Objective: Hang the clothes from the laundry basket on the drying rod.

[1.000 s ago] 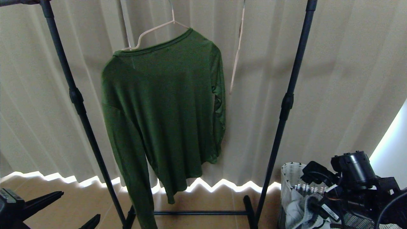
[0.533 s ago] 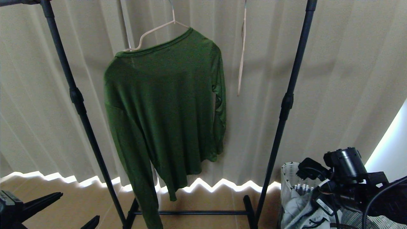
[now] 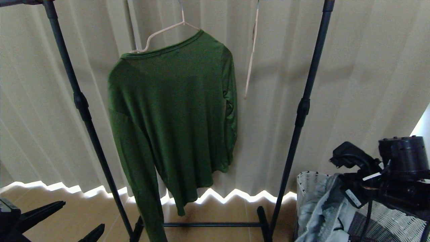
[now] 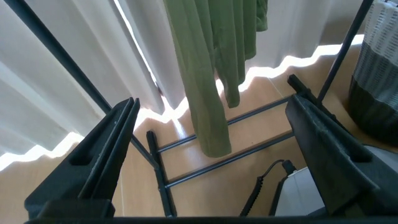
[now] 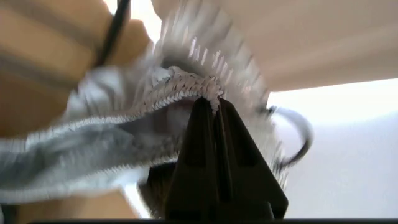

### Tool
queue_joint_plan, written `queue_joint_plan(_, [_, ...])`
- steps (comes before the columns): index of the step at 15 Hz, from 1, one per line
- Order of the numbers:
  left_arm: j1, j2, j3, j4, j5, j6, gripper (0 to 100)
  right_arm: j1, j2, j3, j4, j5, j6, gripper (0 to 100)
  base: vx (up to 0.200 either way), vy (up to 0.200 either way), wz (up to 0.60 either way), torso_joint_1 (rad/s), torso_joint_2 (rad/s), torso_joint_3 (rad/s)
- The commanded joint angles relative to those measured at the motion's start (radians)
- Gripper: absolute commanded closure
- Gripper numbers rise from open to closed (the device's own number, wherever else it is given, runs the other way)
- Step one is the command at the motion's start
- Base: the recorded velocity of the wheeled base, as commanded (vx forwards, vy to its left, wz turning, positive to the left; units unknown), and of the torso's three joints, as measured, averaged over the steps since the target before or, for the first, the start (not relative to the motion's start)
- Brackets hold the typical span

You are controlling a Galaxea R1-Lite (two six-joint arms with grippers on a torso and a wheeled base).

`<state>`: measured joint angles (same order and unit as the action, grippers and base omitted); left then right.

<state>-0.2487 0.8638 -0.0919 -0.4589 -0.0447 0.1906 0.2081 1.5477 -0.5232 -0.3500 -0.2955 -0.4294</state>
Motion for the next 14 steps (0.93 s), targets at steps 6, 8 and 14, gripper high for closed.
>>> queue_joint_plan(6, [0.000,0.003,-0.009,0.000,0.000,0.006,0,0.002,-0.225,-0.035,-0.001,0.018,0.015,100,-0.100,0.000,0.00,0.004,0.00,0.000])
queue_joint_plan(8, [0.000,-0.002,-0.009,0.000,0.000,0.007,0,0.004,-0.227,-0.034,-0.001,0.018,0.017,100,-0.200,0.000,0.00,0.002,-0.01,0.005])
queue_joint_plan(14, [0.000,-0.002,-0.002,0.000,0.000,0.036,0,0.002,-0.232,-0.021,-0.003,0.019,0.017,100,-0.033,0.000,0.00,0.000,0.00,0.000])
